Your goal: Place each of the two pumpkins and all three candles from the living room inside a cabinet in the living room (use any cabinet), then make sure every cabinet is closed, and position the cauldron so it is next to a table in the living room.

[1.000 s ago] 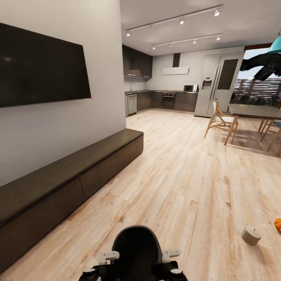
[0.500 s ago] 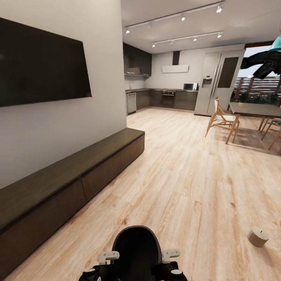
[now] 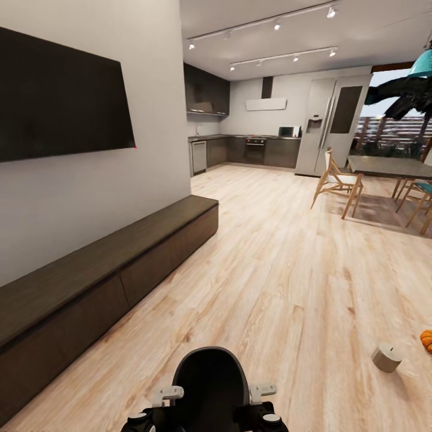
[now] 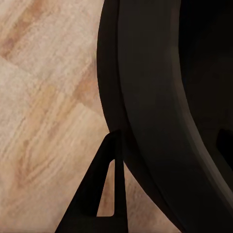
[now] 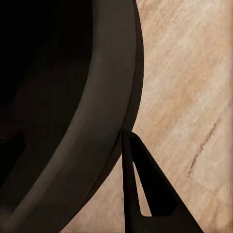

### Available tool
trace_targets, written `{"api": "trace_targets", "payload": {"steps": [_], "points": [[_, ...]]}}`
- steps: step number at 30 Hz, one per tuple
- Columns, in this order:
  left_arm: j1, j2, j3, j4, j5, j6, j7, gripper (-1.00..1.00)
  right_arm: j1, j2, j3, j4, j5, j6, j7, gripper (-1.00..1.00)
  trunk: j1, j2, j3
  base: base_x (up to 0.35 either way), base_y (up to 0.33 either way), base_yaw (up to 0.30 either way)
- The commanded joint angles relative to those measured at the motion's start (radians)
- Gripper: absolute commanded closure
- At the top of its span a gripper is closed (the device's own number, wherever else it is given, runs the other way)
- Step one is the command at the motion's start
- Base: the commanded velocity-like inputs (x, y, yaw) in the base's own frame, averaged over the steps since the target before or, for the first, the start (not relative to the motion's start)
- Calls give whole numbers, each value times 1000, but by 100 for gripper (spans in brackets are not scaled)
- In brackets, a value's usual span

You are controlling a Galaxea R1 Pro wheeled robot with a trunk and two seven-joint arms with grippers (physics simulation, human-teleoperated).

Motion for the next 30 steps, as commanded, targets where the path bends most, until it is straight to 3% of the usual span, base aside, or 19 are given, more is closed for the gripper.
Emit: {"api": "trace_targets", "payload": {"steps": [1,12,30], "points": [[0,1,-1,-4,7,6,-2,100,-1,-1,3,-27,-74,4,81,100,0,-1,-1,-8,-68,0],[0,1,0,-4,7,6,-2,100,-1,0,3,-26,-74,4,81,100,0,-1,-1,-1,-95,-14],[0,1,0,-4,7,6,-2,100,-1,0,3,-26,-74,3,82,100,0,-1,-1,-42,-12,-261]]}}
